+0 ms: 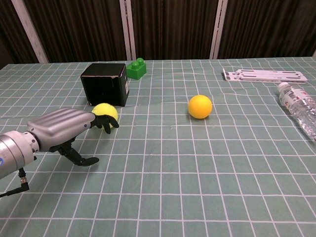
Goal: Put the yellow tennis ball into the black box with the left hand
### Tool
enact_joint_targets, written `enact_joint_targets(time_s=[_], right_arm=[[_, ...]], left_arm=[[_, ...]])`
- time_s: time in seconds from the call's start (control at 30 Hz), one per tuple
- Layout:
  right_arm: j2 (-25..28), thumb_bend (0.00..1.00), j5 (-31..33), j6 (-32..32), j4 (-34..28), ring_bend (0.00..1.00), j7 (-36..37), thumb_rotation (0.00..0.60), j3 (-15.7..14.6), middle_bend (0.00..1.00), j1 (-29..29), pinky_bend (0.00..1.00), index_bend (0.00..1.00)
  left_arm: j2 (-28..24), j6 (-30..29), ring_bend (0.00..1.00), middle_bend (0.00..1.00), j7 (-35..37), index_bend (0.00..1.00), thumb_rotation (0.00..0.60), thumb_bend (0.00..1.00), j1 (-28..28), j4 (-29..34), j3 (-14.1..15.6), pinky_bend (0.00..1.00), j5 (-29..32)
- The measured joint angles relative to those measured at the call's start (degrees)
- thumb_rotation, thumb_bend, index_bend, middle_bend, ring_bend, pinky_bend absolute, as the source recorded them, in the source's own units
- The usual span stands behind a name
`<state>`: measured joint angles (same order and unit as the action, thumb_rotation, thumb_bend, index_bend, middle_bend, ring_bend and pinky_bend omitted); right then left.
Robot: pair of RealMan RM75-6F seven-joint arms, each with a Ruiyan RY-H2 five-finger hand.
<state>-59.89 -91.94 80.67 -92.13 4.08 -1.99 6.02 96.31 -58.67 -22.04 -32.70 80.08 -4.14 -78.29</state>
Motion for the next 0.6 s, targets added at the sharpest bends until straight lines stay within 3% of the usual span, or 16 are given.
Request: enact_joint_targets(time_s=[0.6], right_arm=[[0.93, 0.21, -0.48, 0.97, -0.28, 0.0, 1.21, 0.6, -0.18, 0.0, -0.62, 0.0, 0.0]], left_arm=[[4.68, 1.65, 0.13, 0.22, -2.71, 0.13, 0.554, 0.23, -3.24, -5.53, -3.49, 0.19, 5.23]])
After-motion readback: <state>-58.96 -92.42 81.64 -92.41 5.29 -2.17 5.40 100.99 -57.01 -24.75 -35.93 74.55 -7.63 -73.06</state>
